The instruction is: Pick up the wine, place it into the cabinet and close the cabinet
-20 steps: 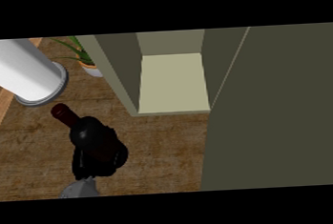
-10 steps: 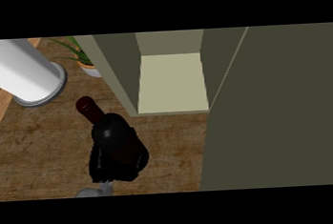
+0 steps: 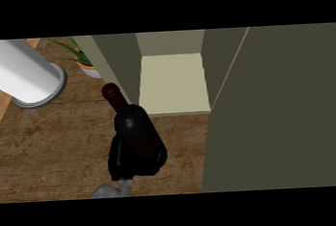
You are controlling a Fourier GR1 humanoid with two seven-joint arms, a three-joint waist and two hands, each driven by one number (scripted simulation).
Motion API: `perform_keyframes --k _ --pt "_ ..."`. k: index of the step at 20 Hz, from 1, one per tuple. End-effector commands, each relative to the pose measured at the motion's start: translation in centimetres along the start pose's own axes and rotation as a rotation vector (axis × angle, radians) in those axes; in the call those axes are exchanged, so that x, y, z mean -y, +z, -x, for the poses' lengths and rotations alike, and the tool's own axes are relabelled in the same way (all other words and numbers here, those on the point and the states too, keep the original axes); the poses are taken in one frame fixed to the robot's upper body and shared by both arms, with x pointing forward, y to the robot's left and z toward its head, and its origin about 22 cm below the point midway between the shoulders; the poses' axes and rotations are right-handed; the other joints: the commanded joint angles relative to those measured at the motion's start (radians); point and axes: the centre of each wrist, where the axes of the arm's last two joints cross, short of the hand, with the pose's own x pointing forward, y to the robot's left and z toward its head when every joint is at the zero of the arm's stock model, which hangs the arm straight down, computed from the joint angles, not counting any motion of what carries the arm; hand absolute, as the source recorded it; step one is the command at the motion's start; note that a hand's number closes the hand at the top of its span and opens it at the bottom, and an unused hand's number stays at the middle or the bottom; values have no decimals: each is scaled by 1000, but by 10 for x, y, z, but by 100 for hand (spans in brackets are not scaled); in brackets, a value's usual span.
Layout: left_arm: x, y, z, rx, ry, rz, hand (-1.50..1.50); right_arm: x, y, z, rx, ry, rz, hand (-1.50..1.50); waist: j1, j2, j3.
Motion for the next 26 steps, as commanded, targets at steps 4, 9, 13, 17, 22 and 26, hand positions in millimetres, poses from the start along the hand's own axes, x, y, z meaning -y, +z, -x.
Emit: perform_keyframes --k 4,9,13,17,22,26 --pt "-1 2 29 -7 -12 -46 150 1 1 -6 36 -29 -21 -150 -1 1 0" --pt "14 -12 37 -5 -38 -20 150 14 -16 2 13 -34 -12 -150 -3 2 0" --pt "19 -17 39 43 -31 -9 150 11 -11 -2 20 -38 -34 -150 -6 2 0" --pt "16 -59 31 54 -38 -8 150 7 -13 10 13 -48 -38 -150 -11 4 -1" --pt "41 -85 17 55 -34 -45 150 12 -1 3 32 -29 -28 -150 -21 4 0" --pt "22 -87 20 42 -31 -59 150 13 21 4 27 -43 -24 -150 -11 2 0"
